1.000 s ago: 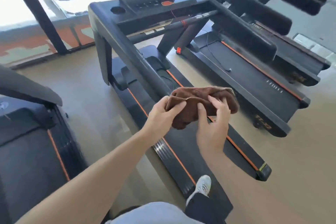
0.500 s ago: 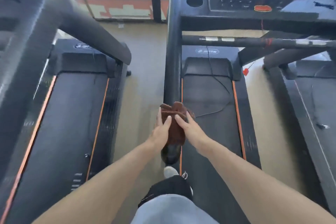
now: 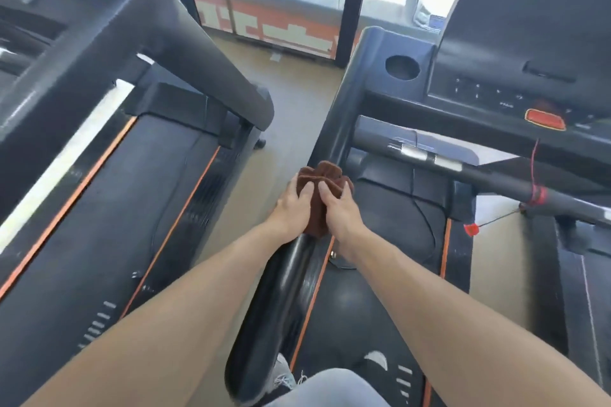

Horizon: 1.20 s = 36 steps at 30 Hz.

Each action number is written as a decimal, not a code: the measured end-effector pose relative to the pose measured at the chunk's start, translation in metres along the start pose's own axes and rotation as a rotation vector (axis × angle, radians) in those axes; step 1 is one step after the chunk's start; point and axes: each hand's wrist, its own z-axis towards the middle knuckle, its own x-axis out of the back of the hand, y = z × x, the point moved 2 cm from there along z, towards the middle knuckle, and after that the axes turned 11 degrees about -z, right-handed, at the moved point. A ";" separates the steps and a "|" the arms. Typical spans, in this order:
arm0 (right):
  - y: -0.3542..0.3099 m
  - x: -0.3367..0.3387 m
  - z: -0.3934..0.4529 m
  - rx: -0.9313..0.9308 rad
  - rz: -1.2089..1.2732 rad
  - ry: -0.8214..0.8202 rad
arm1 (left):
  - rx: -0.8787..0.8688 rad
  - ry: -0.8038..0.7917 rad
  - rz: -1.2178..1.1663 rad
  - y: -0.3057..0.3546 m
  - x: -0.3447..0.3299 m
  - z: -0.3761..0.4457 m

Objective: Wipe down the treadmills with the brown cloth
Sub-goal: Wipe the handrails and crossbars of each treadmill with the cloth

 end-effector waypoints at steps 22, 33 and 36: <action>-0.052 0.055 0.077 -0.130 0.108 -0.210 | -0.079 0.138 0.362 0.076 -0.035 0.074; 0.033 -0.007 -0.043 0.005 -0.006 -0.174 | -0.003 0.024 0.180 -0.030 0.018 -0.043; 0.064 -0.028 -0.079 -0.024 -0.048 -0.125 | 0.004 -0.021 0.051 -0.060 0.031 -0.077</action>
